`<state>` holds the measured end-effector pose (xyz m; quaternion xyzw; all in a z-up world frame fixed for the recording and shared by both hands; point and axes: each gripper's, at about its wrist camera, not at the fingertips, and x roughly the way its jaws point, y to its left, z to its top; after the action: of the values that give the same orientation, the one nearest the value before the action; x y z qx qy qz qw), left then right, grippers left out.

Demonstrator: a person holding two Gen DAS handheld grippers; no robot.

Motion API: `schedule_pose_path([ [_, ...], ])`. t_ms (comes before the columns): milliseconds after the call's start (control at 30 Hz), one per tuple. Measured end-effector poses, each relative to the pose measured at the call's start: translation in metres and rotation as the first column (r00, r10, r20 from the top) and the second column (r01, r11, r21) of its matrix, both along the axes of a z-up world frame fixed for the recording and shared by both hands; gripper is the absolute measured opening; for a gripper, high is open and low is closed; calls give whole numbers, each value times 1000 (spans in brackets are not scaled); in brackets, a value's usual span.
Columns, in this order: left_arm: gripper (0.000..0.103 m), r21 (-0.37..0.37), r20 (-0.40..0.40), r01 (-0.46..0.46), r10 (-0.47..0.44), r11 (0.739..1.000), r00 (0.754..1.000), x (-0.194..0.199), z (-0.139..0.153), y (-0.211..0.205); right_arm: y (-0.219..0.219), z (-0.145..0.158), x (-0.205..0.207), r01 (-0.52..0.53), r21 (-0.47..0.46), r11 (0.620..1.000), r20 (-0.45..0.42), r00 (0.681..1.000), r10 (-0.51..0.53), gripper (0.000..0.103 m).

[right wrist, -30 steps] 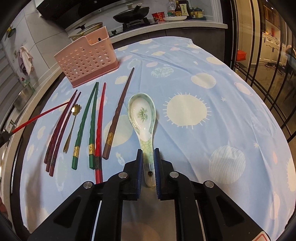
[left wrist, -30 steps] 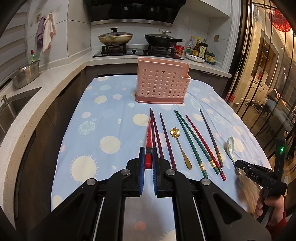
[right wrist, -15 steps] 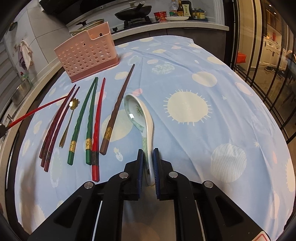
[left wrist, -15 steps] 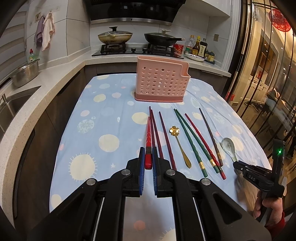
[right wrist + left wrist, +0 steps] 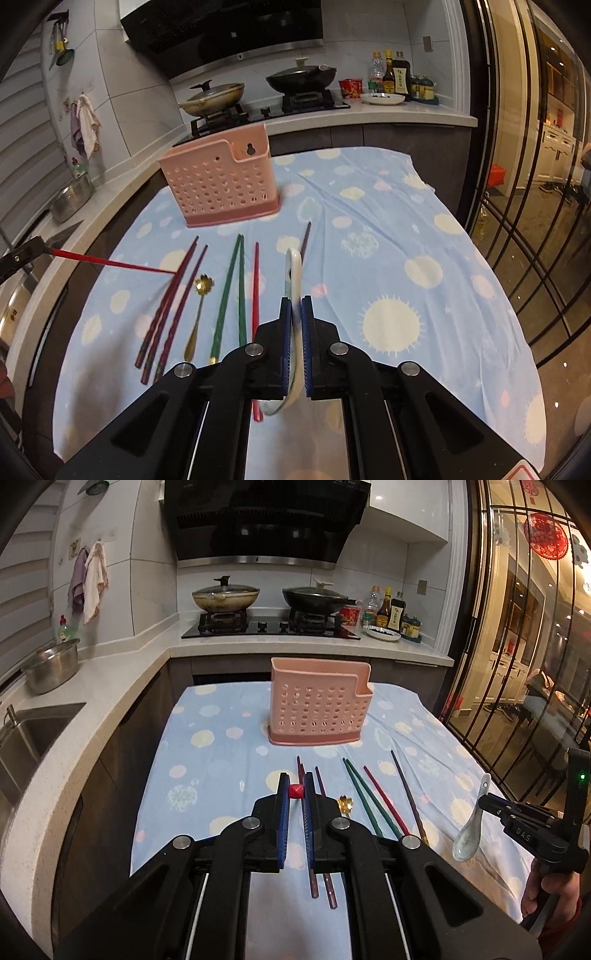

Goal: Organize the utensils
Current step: 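Lift the red chopstick with the left tool while the right tool lifts the spoon toward the pink holder, then lower the chopstick into the pink holder and open the left tool while the right tool drops the spoon in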

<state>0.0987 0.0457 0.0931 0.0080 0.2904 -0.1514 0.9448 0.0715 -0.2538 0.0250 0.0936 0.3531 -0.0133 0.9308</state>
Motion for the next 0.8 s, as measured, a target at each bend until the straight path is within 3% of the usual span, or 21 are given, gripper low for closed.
schedule_pose_path([
  [200,7,3,83,12,-12,1000,996,29,41,-7,10,44,34,-38,-35,999,93,995,41,5],
  [500,7,9,224,15,-17,1000,974,82,114,-23,20,96,117,-69,-66,995,189,979,80,5],
  [800,7,-16,312,18,-12,1000,950,150,168,-41,22,119,202,-69,-65,996,217,973,81,5],
])
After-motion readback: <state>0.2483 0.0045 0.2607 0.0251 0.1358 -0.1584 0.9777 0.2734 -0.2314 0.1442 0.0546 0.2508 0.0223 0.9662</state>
